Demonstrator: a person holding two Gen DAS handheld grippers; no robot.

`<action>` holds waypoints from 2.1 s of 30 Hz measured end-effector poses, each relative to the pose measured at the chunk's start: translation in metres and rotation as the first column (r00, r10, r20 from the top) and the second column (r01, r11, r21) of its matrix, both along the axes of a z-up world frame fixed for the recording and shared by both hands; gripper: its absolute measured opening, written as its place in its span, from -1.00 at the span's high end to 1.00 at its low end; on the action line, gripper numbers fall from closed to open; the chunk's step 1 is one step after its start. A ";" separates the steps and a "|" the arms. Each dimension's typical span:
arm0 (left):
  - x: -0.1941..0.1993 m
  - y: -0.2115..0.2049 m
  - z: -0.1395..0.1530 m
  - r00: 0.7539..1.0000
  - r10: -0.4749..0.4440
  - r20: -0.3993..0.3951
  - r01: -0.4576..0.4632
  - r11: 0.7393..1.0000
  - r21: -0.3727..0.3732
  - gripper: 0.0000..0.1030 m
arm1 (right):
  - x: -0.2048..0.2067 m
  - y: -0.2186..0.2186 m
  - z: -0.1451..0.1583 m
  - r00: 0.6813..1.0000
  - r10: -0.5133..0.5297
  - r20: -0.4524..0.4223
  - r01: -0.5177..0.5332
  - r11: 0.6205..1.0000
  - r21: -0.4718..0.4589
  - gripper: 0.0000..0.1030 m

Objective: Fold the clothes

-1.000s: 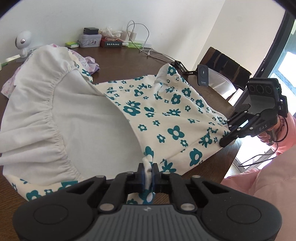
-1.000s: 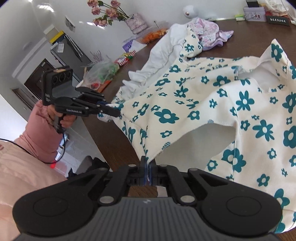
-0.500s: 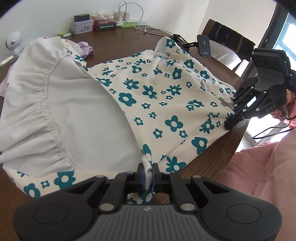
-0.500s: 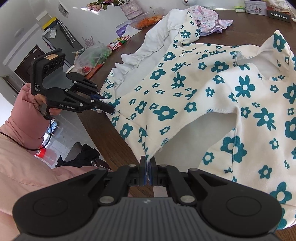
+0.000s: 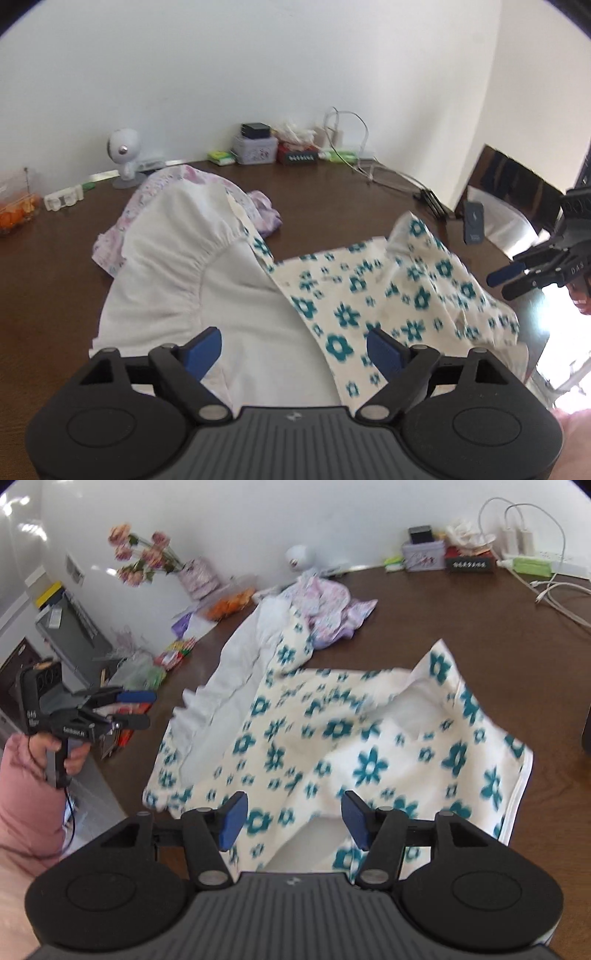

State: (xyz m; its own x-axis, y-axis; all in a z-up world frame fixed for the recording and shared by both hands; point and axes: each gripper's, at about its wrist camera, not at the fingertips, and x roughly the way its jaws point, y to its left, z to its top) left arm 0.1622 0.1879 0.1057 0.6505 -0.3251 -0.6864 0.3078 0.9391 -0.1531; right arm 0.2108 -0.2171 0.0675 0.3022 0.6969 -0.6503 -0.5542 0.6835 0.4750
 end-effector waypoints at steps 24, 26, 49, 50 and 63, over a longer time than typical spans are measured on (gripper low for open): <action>0.154 -0.032 -0.096 0.930 0.241 -0.279 -0.262 0.964 -0.039 0.82 | 0.144 0.043 -0.097 0.891 -0.345 -0.295 0.371 0.928 0.034 0.90; 0.153 -0.029 -0.095 0.936 0.240 -0.259 -0.266 0.962 -0.069 0.84 | 0.142 0.037 -0.091 0.897 -0.342 -0.281 0.377 0.923 0.082 0.92; 0.138 -0.001 -0.082 0.946 0.270 -0.182 -0.320 0.873 -0.368 -0.16 | 0.153 -0.012 -0.061 0.914 -0.372 -0.160 0.400 0.890 0.217 -0.07; 0.130 -0.004 -0.074 0.956 0.247 -0.162 -0.288 0.899 -0.329 -0.21 | 0.141 -0.017 -0.047 0.930 -0.351 -0.107 0.366 0.909 0.200 -0.12; 0.120 -0.190 -0.033 0.981 -0.187 -0.042 0.186 0.982 -0.018 -0.25 | 0.016 -0.065 -0.046 0.938 -0.281 0.204 0.328 0.910 -0.252 -0.37</action>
State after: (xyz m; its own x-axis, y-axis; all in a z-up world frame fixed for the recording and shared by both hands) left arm 0.2818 -0.0024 0.0728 0.5473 -0.4477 -0.7072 0.4703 0.8634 -0.1827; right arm 0.2265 -0.2823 0.0215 0.5867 0.3522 -0.7292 -0.3506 0.9222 0.1634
